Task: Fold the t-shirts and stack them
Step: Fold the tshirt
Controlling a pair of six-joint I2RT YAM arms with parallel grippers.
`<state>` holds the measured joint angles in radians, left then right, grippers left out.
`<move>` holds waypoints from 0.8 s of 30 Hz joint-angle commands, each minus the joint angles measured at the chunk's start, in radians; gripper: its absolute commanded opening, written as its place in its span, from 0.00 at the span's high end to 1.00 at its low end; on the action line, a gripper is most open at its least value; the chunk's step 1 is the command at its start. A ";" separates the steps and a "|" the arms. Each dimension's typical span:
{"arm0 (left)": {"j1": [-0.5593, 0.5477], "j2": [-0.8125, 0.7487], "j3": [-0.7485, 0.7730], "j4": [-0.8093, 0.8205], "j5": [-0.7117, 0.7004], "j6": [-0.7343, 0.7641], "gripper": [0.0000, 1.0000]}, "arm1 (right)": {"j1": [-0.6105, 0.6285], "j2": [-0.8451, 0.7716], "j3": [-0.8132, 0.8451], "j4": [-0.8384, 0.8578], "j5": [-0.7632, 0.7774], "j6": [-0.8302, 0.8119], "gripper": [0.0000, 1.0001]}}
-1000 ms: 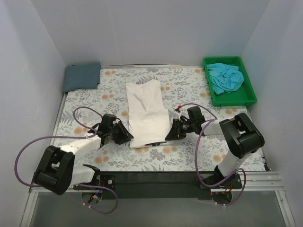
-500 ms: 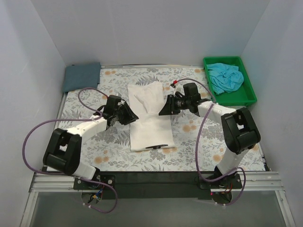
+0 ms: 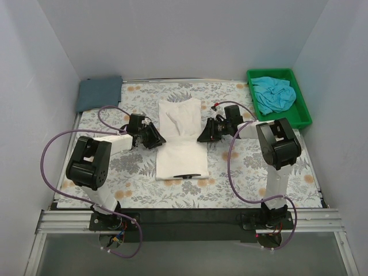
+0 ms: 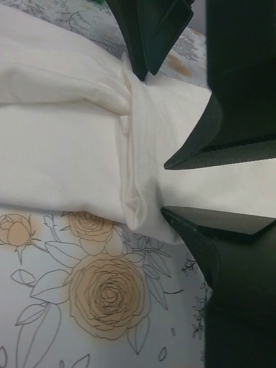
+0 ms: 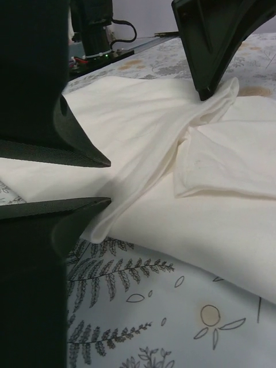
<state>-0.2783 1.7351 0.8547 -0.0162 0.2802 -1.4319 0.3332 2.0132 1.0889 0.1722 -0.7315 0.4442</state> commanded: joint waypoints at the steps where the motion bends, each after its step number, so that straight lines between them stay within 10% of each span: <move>1: 0.004 -0.100 -0.040 -0.082 -0.038 0.050 0.66 | -0.010 -0.085 -0.047 -0.010 0.084 -0.064 0.69; 4: -0.004 -0.253 -0.034 -0.188 -0.084 0.091 0.56 | -0.002 -0.189 -0.058 -0.115 0.128 -0.099 0.67; 9: -0.030 -0.503 -0.034 -0.422 -0.180 0.116 0.02 | 0.064 -0.336 -0.095 -0.296 0.280 -0.140 0.51; 17: -0.047 -0.799 -0.140 -0.625 -0.161 0.050 0.02 | 0.288 -0.507 -0.159 -0.652 0.647 -0.008 0.43; 24: -0.100 -0.740 -0.172 -0.699 -0.188 -0.002 0.06 | 0.420 -0.493 -0.188 -0.694 0.689 0.146 0.45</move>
<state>-0.3428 0.9577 0.6952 -0.6464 0.1162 -1.4067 0.7422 1.5192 0.9108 -0.4583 -0.1177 0.4870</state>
